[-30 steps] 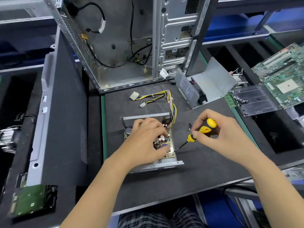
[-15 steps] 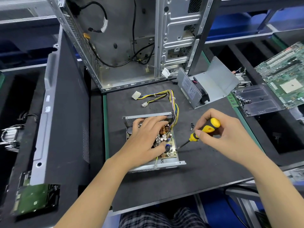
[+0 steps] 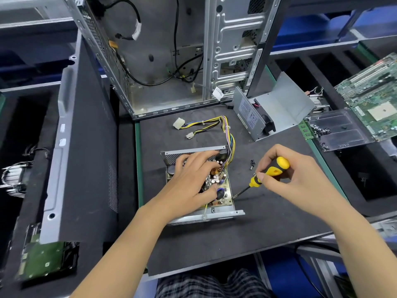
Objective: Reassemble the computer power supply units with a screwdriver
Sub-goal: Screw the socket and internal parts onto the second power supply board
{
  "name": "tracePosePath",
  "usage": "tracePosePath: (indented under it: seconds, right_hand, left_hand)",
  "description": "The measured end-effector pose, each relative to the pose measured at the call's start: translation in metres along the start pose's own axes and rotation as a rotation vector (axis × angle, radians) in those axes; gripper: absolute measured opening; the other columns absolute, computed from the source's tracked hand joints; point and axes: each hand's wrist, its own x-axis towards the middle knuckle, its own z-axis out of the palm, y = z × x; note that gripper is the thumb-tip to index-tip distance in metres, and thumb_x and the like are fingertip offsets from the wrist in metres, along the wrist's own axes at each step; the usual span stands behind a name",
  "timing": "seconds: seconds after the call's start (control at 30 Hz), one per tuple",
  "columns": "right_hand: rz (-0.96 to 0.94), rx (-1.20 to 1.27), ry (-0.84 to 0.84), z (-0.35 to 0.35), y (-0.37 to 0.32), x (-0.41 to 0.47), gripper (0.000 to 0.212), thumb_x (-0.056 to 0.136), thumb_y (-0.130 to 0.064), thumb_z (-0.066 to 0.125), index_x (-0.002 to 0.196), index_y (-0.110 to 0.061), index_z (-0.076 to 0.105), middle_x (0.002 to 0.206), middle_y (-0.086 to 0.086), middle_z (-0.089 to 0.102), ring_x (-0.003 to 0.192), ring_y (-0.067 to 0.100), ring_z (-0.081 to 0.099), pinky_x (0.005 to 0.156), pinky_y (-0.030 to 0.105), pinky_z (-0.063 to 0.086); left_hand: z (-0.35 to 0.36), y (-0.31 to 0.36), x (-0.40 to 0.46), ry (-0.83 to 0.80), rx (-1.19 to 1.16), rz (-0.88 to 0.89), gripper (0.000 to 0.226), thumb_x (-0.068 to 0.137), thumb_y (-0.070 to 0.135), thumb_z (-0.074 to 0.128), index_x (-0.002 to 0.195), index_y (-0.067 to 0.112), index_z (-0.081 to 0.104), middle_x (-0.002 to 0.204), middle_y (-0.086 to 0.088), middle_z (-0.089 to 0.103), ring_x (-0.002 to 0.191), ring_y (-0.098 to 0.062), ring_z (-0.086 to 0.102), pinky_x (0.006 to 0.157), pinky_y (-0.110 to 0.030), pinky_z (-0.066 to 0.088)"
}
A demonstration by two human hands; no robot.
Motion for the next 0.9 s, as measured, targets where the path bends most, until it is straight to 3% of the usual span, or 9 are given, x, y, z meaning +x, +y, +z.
tracePosePath:
  seconds: [0.23,0.9]
  right_hand:
    - [-0.021,0.009,-0.031,0.0050,-0.0015,-0.0005,0.021,0.078,-0.011,0.071,0.078,-0.027,0.056,0.074,-0.002,0.066,0.064,0.016,0.059,0.062,0.029,0.052]
    - [-0.039,-0.062,-0.043,0.0087,0.0018,-0.0048,0.018,0.077,-0.020,0.070,0.081,-0.030,0.055,0.076,-0.003,0.064,0.062,0.013,0.057,0.064,0.033,0.052]
  left_hand:
    - [-0.0011,0.0022,-0.0015,0.009,0.016,0.015,0.029,0.088,0.029,0.045,0.109,0.022,0.064,0.151,0.005,0.031,0.139,-0.013,0.023,0.113,-0.029,0.002]
    - [-0.0009,0.0026,-0.0018,0.008,0.023,0.007,0.030,0.086,0.031,0.043,0.106,0.021,0.063,0.152,0.005,0.031,0.140,-0.015,0.023,0.113,-0.030,0.002]
